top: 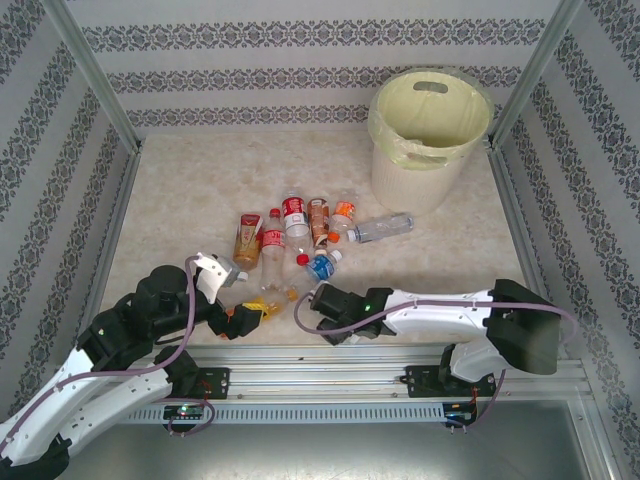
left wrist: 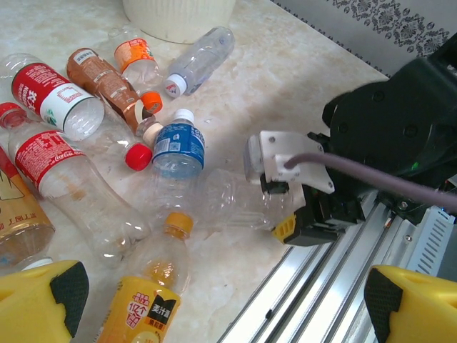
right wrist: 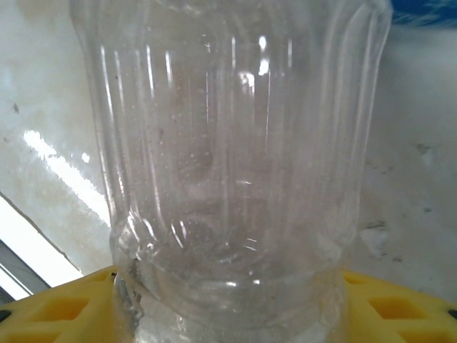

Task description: Put the plastic bottles in the bin

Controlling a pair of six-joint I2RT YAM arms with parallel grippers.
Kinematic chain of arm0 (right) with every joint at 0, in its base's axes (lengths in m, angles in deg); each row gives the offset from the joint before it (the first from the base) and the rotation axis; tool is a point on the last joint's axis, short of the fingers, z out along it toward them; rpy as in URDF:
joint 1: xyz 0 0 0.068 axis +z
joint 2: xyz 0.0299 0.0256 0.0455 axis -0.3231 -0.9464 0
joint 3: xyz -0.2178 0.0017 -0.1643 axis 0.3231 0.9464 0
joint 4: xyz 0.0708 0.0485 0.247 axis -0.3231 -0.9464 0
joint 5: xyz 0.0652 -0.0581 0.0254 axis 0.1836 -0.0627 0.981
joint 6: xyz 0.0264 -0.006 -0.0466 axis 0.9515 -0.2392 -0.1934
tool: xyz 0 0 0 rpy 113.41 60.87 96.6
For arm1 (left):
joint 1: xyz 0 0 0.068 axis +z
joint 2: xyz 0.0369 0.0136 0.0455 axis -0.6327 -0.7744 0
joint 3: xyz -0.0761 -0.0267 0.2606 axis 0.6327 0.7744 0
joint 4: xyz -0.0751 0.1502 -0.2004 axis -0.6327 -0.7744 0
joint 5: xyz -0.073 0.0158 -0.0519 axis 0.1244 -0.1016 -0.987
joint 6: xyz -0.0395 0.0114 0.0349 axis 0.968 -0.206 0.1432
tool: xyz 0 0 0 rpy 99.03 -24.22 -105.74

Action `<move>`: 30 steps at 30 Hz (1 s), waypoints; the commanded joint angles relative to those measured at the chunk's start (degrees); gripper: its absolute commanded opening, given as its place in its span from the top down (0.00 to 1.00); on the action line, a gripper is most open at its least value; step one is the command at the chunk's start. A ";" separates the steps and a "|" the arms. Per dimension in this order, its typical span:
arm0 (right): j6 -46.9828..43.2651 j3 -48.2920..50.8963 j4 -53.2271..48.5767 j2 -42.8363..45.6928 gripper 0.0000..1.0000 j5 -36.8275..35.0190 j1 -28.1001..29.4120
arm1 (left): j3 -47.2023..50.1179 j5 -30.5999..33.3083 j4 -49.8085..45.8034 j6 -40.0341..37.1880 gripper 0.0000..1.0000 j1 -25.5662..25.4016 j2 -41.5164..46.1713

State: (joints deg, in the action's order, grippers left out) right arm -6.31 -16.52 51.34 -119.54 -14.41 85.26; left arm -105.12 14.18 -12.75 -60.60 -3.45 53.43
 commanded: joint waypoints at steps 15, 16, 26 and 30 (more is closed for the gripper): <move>3.30 -5.46 -8.84 22.88 0.46 -3.41 -9.63 | -9.90 -3.30 12.30 -2.12 0.00 -0.54 -13.06; 3.13 -6.37 -9.63 23.46 0.47 -3.91 -10.29 | -10.62 -3.75 13.73 -2.26 0.00 -0.54 -14.81; -1.95 -20.03 -14.87 25.18 0.46 -7.79 -16.60 | -17.44 -6.21 28.36 -5.48 0.00 -0.55 -30.08; -4.56 -26.00 -15.63 24.47 0.46 -7.97 -20.03 | -17.42 -7.97 32.56 -7.82 0.00 -0.46 -33.50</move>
State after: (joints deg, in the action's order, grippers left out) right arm -7.80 -38.31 37.18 -95.15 -20.36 67.03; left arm -121.36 8.61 13.18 -65.21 -3.45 20.69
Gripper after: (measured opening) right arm 0.573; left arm 0.998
